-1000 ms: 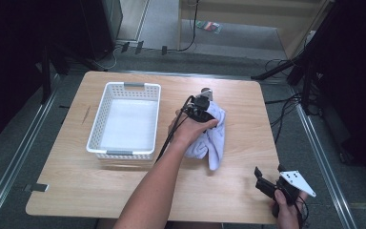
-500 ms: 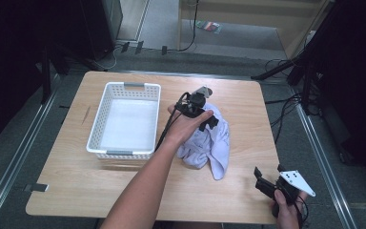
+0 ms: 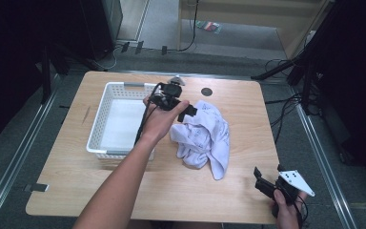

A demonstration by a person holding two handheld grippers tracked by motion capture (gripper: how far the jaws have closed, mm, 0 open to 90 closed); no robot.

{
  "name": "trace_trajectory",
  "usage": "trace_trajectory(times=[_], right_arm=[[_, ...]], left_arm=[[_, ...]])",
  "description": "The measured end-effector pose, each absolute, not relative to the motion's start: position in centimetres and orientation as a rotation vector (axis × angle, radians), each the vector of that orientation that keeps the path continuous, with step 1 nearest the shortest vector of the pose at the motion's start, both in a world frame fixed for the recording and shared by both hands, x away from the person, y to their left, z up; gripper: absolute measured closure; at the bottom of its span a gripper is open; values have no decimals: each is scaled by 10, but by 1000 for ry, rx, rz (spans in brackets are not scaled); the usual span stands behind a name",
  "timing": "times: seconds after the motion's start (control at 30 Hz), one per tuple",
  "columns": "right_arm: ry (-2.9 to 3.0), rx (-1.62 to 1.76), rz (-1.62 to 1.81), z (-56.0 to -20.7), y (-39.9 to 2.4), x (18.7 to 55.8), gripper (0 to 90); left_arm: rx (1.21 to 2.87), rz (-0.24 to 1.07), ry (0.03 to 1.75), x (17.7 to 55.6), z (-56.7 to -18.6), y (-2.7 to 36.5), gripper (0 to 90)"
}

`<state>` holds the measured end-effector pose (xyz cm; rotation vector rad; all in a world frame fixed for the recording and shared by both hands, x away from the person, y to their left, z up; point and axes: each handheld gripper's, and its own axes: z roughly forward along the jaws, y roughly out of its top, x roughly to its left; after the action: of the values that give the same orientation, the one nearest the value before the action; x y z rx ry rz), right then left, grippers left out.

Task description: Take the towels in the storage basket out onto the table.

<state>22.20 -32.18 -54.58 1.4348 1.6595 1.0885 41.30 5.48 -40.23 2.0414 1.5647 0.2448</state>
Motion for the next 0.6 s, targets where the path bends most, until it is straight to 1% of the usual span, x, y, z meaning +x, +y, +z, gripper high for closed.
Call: trace_trajectory(times=[0.37, 0.6], right_arm=[[1655, 1441, 1081, -546, -322, 222, 125], [1656, 1439, 1077, -546, -321, 222, 125]], left_arm=[[1964, 313, 1605, 398, -403, 125, 3], [1893, 318, 1639, 383, -410, 166, 3]])
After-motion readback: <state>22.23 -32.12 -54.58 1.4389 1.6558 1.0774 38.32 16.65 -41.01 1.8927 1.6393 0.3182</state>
